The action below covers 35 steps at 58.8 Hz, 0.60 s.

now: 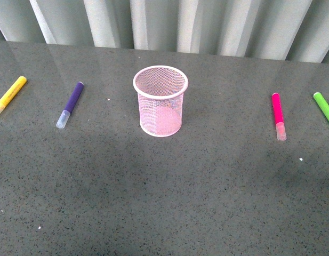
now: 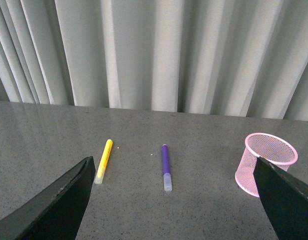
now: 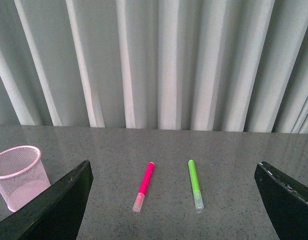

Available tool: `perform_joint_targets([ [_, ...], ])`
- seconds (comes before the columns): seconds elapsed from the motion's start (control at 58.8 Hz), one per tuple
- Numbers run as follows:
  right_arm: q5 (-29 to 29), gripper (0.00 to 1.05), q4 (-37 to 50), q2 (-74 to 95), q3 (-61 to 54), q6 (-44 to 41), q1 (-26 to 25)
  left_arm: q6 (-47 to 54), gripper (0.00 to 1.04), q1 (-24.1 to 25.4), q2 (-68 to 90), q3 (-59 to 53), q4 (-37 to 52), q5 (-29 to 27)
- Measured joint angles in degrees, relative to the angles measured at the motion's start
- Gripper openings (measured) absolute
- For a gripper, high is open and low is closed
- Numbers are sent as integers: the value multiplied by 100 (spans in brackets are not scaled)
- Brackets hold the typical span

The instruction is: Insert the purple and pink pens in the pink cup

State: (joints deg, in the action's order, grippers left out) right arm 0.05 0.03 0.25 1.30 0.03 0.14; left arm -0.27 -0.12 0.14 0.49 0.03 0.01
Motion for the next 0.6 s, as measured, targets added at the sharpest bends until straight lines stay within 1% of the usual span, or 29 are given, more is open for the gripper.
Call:
perform_joint_targets([
  [0.595,0,98,0,0,0,0,0,0,98,0,0,0,0,0],
])
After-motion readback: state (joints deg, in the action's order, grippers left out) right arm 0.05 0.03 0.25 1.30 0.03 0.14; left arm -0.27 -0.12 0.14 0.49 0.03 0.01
